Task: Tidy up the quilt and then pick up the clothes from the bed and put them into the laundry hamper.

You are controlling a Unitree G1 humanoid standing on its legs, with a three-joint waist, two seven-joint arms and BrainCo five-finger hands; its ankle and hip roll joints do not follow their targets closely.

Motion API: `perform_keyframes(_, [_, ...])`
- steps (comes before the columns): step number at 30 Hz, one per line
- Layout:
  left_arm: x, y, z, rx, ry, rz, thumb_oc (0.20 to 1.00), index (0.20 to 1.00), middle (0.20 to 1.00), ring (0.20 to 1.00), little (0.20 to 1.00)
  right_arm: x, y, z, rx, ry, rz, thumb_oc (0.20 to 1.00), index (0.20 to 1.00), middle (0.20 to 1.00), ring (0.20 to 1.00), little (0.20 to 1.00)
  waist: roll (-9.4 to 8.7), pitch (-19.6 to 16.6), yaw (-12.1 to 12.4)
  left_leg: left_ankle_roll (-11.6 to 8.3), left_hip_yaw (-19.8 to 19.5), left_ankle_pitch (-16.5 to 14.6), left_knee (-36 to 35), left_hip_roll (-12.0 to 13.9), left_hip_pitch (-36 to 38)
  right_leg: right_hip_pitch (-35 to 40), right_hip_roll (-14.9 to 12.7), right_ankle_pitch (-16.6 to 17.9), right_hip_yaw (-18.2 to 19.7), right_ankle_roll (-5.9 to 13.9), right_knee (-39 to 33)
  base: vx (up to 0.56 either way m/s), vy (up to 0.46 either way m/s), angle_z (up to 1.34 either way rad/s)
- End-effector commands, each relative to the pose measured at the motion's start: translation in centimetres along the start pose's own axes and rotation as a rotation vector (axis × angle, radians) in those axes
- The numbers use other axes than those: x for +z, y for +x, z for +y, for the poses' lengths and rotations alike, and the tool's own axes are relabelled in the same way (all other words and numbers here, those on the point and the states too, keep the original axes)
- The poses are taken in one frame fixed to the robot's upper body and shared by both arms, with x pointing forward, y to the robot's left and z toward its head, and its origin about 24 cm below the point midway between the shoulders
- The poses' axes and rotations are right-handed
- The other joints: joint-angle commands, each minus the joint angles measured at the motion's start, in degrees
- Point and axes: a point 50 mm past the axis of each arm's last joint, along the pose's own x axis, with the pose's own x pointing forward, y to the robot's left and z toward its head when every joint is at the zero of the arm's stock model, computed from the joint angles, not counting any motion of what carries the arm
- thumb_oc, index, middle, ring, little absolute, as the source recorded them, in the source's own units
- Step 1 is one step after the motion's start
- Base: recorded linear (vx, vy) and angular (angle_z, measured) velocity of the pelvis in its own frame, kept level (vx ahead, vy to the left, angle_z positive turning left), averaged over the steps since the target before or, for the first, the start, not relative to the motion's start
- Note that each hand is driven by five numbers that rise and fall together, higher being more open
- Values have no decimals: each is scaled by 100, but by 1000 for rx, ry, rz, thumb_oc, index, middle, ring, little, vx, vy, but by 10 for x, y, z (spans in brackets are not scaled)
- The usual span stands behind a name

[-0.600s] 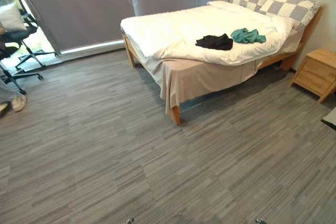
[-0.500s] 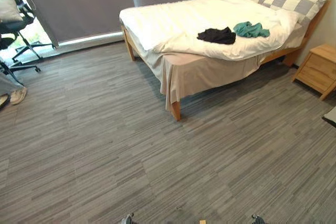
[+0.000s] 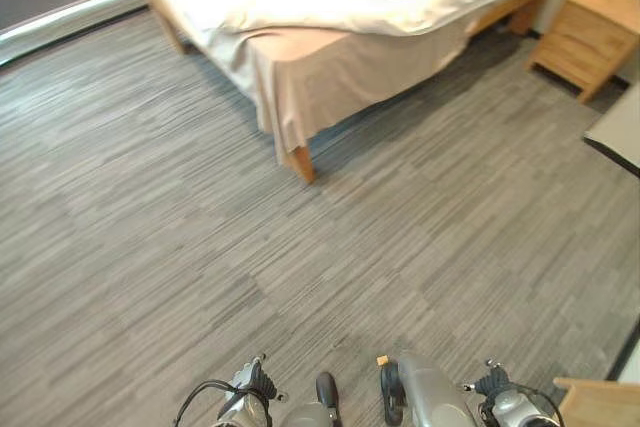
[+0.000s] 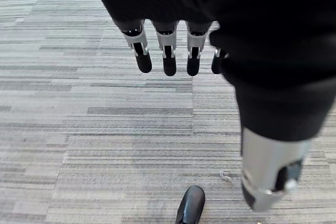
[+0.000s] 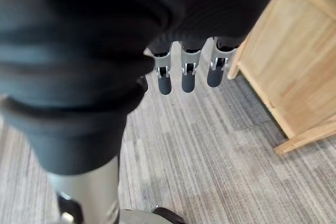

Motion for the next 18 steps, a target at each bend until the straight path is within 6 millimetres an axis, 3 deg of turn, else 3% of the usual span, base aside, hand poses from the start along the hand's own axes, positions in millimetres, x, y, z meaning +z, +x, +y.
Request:
perform_keyframes(1, [-7,0,3,14,86,13,1000,1000,1000,1000,1000,-11,-1,-1,-25,28,21,1000,1000,1000,1000,1000,71,18,-160,-360,-179,-696,2,43,540,473,-125,151,-168,272,-1540,589,-109,-13])
perform_keyframes(2, [-7,1,6,18,134,7,1000,1000,1000,1000,1000,-16,-2,-1,-26,-5,29,1000,1000,1000,1000,1000,11,18,-334,-470,-267,-833,2,-71,664,533,-200,251,-10,214,-2934,330,-83,-1])
perform_keyframes(3, [-7,1,5,18,134,7,1000,1000,1000,1000,1000,-17,-2,-1,-27,-5,29,1000,1000,1000,1000,1000,43,54,-356,-476,-285,-845,2,-32,707,634,-173,291,-50,212,-3034,487,-133,7])
perform_keyframes(5, [-7,1,5,7,172,4,1000,1000,1000,1000,1000,-23,-3,0,-18,-38,47,1000,1000,1000,1000,1000,74,47,-527,-580,-293,-1007,2,-20,875,524,-270,553,205,250,-3904,322,-66,27])
perform_keyframes(6, [-7,1,5,7,172,3,1000,1000,1000,1000,1000,-23,-3,0,-18,-38,47,1000,1000,1000,1000,1000,77,52,-528,-580,-293,-1008,2,-17,880,534,-267,556,203,250,-3911,743,-122,36])
perform_keyframes(7, [-11,-2,-5,-25,178,6,1000,1000,1000,1000,1000,-45,-7,4,-2,-56,108,1000,1000,1000,1000,1000,177,-83,-648,-605,-361,-1178,2,-18,1269,607,-182,680,445,146,-4001,593,-103,20])
perform_keyframes(8, [-11,-2,-5,-26,178,6,1000,1000,1000,1000,1000,-45,-7,4,-3,-56,108,1000,1000,1000,1000,1000,187,-75,-645,-609,-356,-1183,2,-7,1284,621,-171,676,443,144,-3999,931,-238,0])
perform_keyframes(9, [-9,-2,-8,-25,140,11,1000,1000,1000,1000,1000,-49,-7,-1,-14,-66,122,1000,1000,1000,1000,1000,305,-75,-696,-715,-268,-788,817,200,1195,784,56,656,384,-60,-3807,335,-139,-3])
perform_keyframes(10, [-9,-2,-8,-24,139,11,1000,1000,1000,1000,1000,-48,-7,-1,-14,-66,122,1000,1000,1000,1000,1000,291,-86,-698,-717,-271,-776,819,188,1177,770,45,667,390,-63,-3812,531,-255,6])
perform_keyframes(11, [-6,-2,-8,-13,99,9,1000,1000,1000,1000,1000,-51,-7,0,-11,-69,128,1000,1000,1000,1000,1000,343,-90,-676,-839,-263,-261,1549,336,945,921,153,588,313,-216,-3734,490,-393,-4])
perform_keyframes(12, [-1,0,2,40,32,-2,1000,1000,1000,1000,1000,-53,-6,-6,-33,-123,119,1000,1000,1000,1000,1000,233,11,-502,-984,-428,704,3418,632,127,1414,139,380,135,-553,-3801,490,-392,-8])
perform_keyframes(13, [-1,0,2,41,32,-2,1000,1000,1000,1000,1000,-52,-6,-6,-32,-123,118,1000,1000,1000,1000,1000,219,-6,-517,-985,-447,715,3430,620,91,1396,124,391,124,-556,-3808,504,-526,-23])
perform_keyframes(14, [11,4,21,130,-45,-28,1000,1000,1000,1000,1000,-37,-2,-16,-72,-124,67,1000,1000,1000,1000,1000,-115,183,-280,-888,-454,735,5023,740,-810,1835,-39,262,117,-767,-3971,200,-254,-15])
perform_keyframes(15, [11,4,21,131,-45,-28,1000,1000,1000,1000,1000,-36,-2,-16,-72,-123,66,1000,1000,1000,1000,1000,-125,173,-287,-882,-459,741,5032,730,-838,1818,-50,272,114,-766,-3975,570,-372,-12])
perform_keyframes(16, [22,5,30,175,-107,-53,1000,1000,1000,1000,1000,-24,1,-22,-84,-137,28,1000,1000,1000,1000,1000,-314,189,-53,-822,-204,466,5113,856,-1395,2264,-120,94,116,-767,-4171,355,-122,-14])
perform_keyframes(17, [22,5,30,175,-107,-53,1000,1000,1000,1000,1000,-24,1,-22,-84,-137,27,1000,1000,1000,1000,1000,-327,180,-51,-815,-195,479,5102,843,-1404,2250,-134,102,122,-764,-4174,721,-117,4])
perform_keyframes(18, [31,5,32,193,-135,-90,1000,1000,1000,1000,1000,-17,3,-26,-97,-175,-2,1000,1000,1000,1000,1000,-384,145,139,-841,42,264,4384,747,-1801,2716,-182,-46,62,-690,-4409,359,7,-1])
